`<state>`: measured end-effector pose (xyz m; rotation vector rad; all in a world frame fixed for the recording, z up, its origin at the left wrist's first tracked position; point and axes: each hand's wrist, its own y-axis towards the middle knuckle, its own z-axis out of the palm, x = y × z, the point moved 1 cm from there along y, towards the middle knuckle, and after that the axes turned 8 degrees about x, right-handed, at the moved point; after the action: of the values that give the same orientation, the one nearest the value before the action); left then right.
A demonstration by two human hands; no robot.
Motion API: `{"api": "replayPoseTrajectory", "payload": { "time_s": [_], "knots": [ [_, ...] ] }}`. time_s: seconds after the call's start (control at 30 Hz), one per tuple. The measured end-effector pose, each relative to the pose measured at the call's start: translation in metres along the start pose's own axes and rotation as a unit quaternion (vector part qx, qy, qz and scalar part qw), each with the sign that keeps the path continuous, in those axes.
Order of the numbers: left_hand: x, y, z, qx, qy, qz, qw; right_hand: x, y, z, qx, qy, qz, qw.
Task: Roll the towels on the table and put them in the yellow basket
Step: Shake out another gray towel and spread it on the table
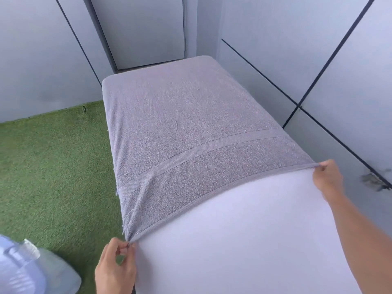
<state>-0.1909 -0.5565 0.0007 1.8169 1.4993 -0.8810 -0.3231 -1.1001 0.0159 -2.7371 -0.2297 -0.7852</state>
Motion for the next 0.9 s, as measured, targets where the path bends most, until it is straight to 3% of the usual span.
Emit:
{"api": "replayPoseTrajectory", "payload": {
  "time_s": [0.53,0.8,0.9],
  "knots": [
    [-0.015,-0.253,-0.023,-0.02,-0.044,-0.091,0.995,-0.183,-0.087,-0.088,0.012,0.02,-0.03,0.999],
    [-0.026,-0.366,-0.031,-0.008,-0.009,-0.167,0.986,-0.251,-0.127,-0.145,0.144,-0.043,-0.074,0.986],
    [-0.033,-0.374,-0.031,-0.008,0.064,-0.171,0.983,-0.258,-0.151,-0.157,0.2,-0.14,-0.123,0.962]
  ]
}}
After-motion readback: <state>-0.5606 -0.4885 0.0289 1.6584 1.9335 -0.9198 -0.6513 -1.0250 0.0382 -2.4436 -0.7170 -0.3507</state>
